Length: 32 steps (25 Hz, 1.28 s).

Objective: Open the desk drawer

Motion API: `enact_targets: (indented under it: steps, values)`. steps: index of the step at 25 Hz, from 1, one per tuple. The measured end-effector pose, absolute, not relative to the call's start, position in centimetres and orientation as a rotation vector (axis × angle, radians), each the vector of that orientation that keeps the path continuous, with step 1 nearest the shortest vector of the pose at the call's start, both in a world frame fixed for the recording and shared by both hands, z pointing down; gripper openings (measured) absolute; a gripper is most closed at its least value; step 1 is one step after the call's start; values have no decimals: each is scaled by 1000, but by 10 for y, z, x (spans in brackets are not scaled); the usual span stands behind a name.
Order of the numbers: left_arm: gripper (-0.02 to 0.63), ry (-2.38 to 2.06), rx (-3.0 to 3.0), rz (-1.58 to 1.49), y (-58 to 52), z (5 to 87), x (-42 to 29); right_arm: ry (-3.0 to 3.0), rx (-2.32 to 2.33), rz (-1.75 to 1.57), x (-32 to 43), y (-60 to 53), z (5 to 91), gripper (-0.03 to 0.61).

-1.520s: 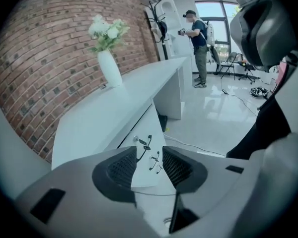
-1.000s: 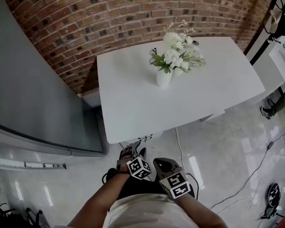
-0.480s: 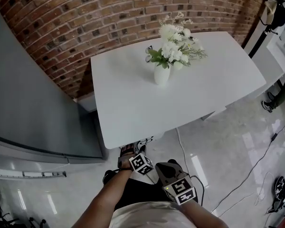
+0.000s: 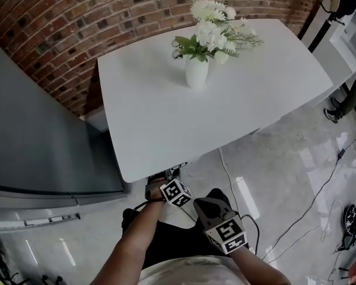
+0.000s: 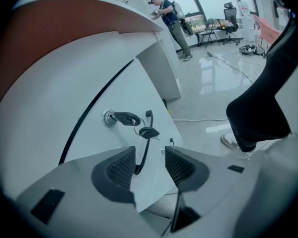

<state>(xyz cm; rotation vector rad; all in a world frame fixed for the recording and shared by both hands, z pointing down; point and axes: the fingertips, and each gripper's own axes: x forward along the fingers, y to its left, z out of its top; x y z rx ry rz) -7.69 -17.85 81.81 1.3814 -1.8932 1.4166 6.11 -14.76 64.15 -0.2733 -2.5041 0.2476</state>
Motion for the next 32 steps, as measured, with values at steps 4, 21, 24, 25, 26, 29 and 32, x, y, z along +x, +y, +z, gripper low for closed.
enact_targets:
  steps: [4, 21, 24, 25, 26, 29, 32]
  values:
    - [155, -1877, 1367, 1463, -181, 828, -78, -2493, -271, 283, 60, -144, 646, 9]
    - [20, -1806, 1285, 1824, -187, 834, -91, -2490, -253, 341, 65, -161, 652, 9]
    - [18, -1819, 1275, 1797, -187, 833, -91, -2485, -236, 352, 69, -167, 656, 9]
    - [18, -1816, 1283, 1803, -187, 833, -91, -2484, -232, 356, 70, -168, 657, 9]
    - [17, -1810, 1295, 1813, -187, 833, -91, -2482, -229, 358, 71, -170, 658, 9]
    - [15, -1795, 1310, 1817, -186, 833, -88, -2475, -221, 358, 76, -173, 660, 9]
    - [14, -1776, 1317, 1824, -186, 833, -86, -2470, -211, 351, 79, -180, 659, 9]
